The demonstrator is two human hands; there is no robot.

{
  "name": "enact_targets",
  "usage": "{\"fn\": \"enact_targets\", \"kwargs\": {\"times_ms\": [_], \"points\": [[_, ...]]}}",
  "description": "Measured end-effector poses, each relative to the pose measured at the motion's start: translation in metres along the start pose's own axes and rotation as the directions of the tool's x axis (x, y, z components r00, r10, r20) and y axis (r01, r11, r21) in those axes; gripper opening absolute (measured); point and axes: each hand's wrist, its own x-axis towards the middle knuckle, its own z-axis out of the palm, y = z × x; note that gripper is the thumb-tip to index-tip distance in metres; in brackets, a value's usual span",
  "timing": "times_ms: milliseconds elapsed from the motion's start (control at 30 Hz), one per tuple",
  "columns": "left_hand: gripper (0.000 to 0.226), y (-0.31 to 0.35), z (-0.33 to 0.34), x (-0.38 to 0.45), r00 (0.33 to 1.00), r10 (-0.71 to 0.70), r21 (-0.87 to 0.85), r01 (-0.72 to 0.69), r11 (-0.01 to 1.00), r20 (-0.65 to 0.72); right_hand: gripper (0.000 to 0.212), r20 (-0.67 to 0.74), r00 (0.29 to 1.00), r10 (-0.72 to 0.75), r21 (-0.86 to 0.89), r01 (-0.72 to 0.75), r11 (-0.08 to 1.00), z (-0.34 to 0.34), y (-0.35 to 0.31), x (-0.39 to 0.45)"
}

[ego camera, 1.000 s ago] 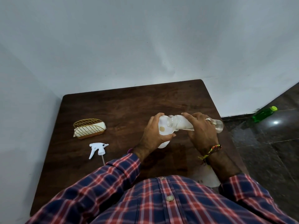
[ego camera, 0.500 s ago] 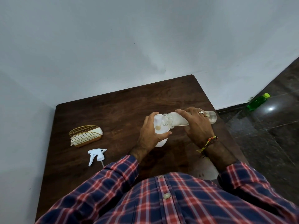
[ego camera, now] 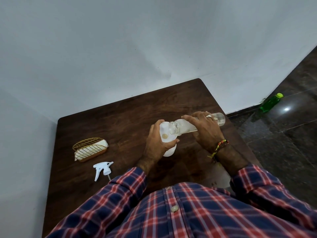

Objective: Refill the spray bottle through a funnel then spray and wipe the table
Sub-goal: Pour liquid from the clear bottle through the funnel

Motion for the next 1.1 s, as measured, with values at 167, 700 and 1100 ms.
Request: {"fn": "enact_targets", "kwargs": {"times_ms": [167,700,1100], "points": [[0.085,0.000,0.000,-0.002,1.000,-0.021,-0.045,0.021,0.999,-0.013,0.063,0.003,1.000,0.007,0.010,-0.007,1.000,0.001,0.001,-0.001],[0.097,-0.008,0.001,-0.002,1.000,-0.018,-0.073,0.018,0.997,-0.004,0.066,0.042,0.999,-0.003,0.007,0.003,1.000,0.000,0.001,0.004],[0.091,-0.011,0.006,-0.001,0.999,0.000,-0.052,-0.002,0.999,-0.035,0.066,0.030,0.999,-0.010,-0.009,0.011,1.000,-0.001,0.002,0.005]]}}
